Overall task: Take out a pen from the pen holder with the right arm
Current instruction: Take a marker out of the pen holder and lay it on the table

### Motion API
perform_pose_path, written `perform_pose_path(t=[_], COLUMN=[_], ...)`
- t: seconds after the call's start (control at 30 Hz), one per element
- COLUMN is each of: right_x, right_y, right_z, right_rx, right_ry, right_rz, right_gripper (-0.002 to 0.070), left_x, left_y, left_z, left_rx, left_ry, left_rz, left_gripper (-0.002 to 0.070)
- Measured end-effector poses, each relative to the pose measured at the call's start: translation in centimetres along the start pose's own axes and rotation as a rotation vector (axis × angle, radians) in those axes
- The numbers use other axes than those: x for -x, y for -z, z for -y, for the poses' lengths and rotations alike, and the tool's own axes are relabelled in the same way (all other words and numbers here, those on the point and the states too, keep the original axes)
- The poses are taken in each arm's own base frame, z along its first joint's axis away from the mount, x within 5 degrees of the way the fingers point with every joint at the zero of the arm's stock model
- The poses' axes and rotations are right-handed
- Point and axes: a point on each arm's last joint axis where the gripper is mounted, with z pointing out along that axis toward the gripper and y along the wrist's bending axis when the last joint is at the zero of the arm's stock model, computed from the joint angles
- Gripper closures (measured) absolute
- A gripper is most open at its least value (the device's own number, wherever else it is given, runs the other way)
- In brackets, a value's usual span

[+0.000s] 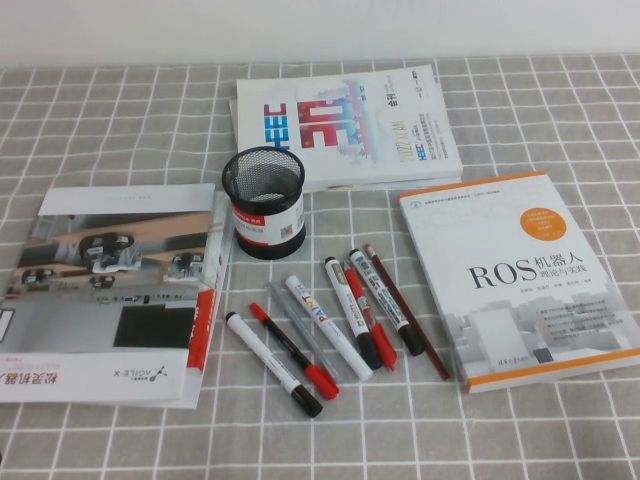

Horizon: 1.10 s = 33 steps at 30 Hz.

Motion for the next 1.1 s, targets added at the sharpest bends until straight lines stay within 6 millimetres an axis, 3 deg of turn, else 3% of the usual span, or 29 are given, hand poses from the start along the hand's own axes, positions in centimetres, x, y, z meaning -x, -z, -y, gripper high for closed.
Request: perform_pose_path(t=[0.33, 0.53, 1.1], right_x=[-0.3, -0.7, -1.3], right_y=[0.0, 0.0, 0.1], right_z=[0.1, 0.2, -0.2], right_rx=[-0.008, -0.014, 0.022], right_ry=[0.003, 0.097, 0.057], right_rz=[-0.032, -0.083, -0.146], right_gripper=[0.0689, 0.0688, 0.0688], left_x=[0.0, 0.0, 0.0], left_y=[0.0, 0.0, 0.0], left_z=[0.0, 0.0, 0.0], left_rx=[0.000, 0.000, 0.000], left_ry=[0.000, 0.000, 0.000], left_rz=[0.000, 0.000, 0.000], left_gripper=[0.0678, 0.0678, 0.0678])
